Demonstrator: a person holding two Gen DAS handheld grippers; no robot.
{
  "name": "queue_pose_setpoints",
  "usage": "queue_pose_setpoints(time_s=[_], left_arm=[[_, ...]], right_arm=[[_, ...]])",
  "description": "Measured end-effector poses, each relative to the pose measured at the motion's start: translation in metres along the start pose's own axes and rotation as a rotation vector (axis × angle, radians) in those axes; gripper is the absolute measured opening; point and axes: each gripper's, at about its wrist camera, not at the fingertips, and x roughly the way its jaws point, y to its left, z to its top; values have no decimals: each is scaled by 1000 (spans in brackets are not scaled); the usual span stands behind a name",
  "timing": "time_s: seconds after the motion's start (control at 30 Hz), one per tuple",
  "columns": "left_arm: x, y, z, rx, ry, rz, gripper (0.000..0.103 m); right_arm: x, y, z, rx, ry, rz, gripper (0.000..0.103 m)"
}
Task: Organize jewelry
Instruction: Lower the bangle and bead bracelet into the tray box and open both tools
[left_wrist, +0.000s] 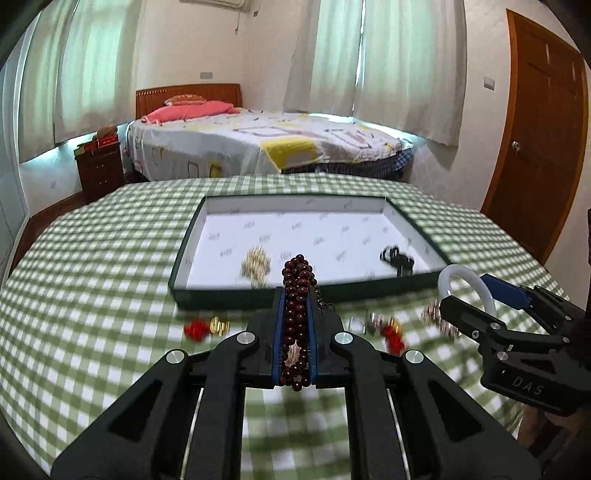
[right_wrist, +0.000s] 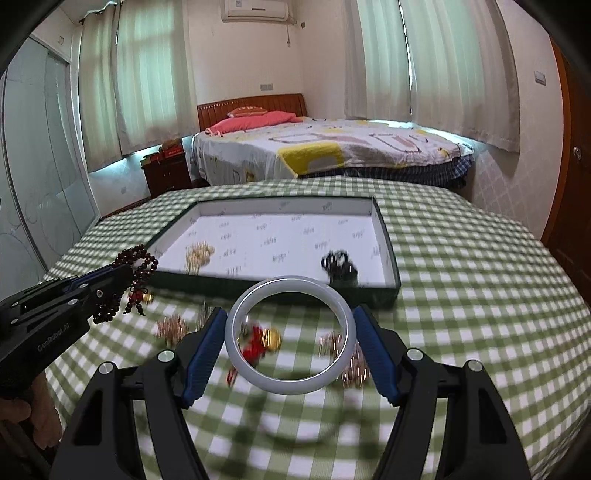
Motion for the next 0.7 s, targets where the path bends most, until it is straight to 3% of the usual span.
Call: queue_pose_setpoints(time_s=[0.37,0.5,0.7], left_arm=[[47,3,66,18,-46,-11,11],[81,14,88,7,-15,-1,11],[139,32,108,-22,92,26,11]], right_arm=[[43,-10,72,-10,-72,-7,69],[68,-15,92,-26,-70,-20,69],[123,-24,110,-50,12,-29,69]])
